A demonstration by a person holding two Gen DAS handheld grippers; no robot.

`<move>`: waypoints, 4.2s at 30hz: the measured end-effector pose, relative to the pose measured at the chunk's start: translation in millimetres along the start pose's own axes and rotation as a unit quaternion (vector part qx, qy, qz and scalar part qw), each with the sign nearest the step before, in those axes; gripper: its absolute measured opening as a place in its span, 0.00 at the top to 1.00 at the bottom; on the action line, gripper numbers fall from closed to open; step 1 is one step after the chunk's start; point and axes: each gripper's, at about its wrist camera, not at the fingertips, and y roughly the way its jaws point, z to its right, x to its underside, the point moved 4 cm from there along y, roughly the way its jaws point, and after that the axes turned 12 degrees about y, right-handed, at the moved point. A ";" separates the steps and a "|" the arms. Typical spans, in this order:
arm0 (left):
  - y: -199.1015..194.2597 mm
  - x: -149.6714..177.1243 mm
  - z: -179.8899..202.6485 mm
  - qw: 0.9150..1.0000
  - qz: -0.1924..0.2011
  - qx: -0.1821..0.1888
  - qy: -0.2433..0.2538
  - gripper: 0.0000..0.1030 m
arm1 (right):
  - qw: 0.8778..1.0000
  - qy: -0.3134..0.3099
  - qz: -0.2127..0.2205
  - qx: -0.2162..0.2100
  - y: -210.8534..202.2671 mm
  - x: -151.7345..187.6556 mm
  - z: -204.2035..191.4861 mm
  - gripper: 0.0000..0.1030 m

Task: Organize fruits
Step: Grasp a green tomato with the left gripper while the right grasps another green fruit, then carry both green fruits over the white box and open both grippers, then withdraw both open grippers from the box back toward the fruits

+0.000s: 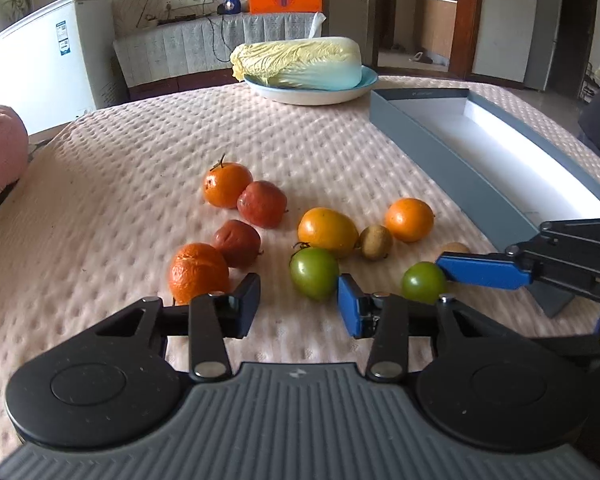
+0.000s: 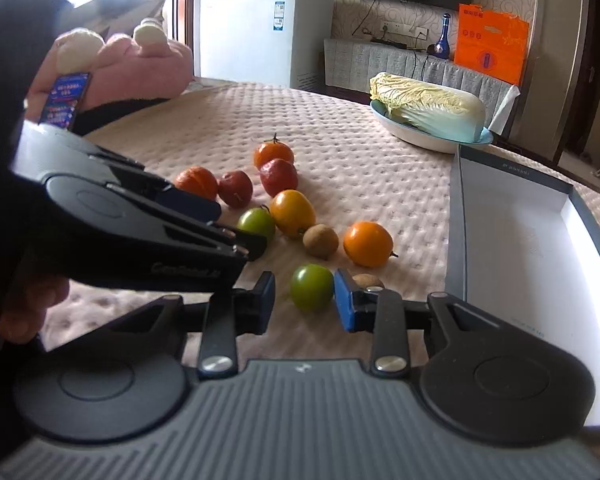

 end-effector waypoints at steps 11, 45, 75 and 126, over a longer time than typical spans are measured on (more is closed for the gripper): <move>9.4 -5.4 -3.1 1.000 0.003 0.000 -0.029 0.70 | 1.000 -0.005 -0.011 -0.005 8.3 0.4 3.3 0.72; -34.4 -26.2 -12.0 0.996 0.028 -0.070 -0.047 0.71 | 0.997 0.036 0.025 -0.058 -61.0 -33.9 42.3 0.73; 24.9 -122.4 74.0 0.997 0.071 -0.009 -0.011 0.71 | 0.989 0.133 0.027 0.054 -71.1 -21.8 127.8 0.73; 76.0 -153.9 129.7 0.996 0.073 0.033 0.032 0.42 | 0.978 0.187 0.015 0.092 -52.1 -15.7 156.9 0.54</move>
